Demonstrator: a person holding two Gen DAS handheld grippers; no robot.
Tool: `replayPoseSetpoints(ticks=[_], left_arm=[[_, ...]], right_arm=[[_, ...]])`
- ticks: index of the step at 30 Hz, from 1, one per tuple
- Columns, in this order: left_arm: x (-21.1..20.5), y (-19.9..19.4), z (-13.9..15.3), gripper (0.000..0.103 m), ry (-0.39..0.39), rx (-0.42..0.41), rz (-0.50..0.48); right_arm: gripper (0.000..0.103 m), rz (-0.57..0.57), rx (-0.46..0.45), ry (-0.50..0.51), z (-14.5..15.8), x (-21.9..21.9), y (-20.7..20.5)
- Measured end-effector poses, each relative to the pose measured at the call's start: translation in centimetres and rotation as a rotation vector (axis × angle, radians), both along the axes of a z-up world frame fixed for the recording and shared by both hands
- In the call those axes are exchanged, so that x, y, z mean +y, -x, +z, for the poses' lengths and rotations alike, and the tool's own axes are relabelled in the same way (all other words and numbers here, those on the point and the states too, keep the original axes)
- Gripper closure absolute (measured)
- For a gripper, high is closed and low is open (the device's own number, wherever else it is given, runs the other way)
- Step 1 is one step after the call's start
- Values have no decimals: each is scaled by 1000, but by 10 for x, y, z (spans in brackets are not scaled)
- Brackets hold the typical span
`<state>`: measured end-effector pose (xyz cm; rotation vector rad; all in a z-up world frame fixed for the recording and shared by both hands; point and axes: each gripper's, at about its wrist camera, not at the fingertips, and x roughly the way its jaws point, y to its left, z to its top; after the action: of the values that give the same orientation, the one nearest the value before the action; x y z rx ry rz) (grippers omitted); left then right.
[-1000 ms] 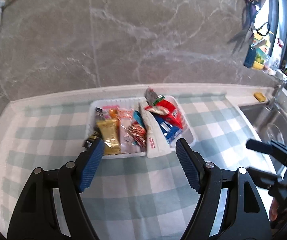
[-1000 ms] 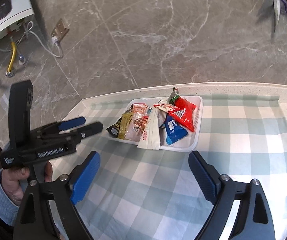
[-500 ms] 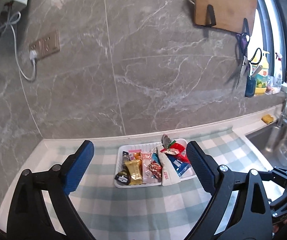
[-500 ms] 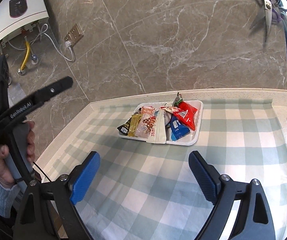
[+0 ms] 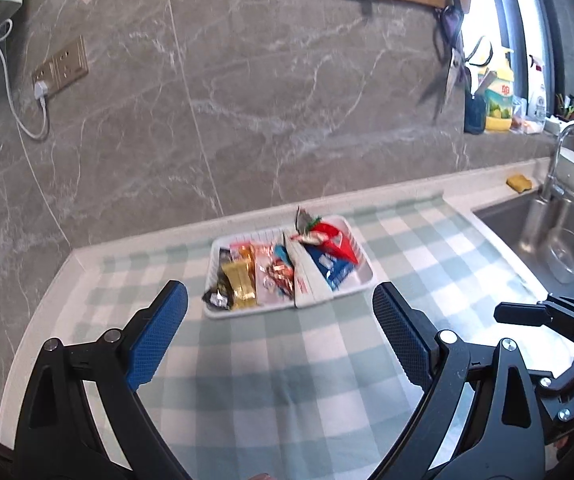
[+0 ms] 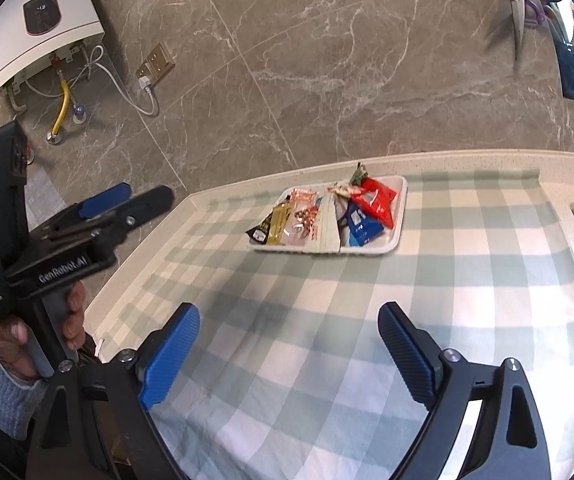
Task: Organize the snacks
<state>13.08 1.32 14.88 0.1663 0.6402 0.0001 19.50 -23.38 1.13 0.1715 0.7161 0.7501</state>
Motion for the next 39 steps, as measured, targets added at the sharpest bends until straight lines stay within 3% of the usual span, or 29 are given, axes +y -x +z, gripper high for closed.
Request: replayPoseSetpoints(ticks=[16,39], left_arm=[[-9,8,-23,9,56,91,-9],[-17,9,-38,9,-12,110,-1]], right_arm=[[10,5,20,22,-9,-5,17],[10,0,70,16,-22,-10,22]])
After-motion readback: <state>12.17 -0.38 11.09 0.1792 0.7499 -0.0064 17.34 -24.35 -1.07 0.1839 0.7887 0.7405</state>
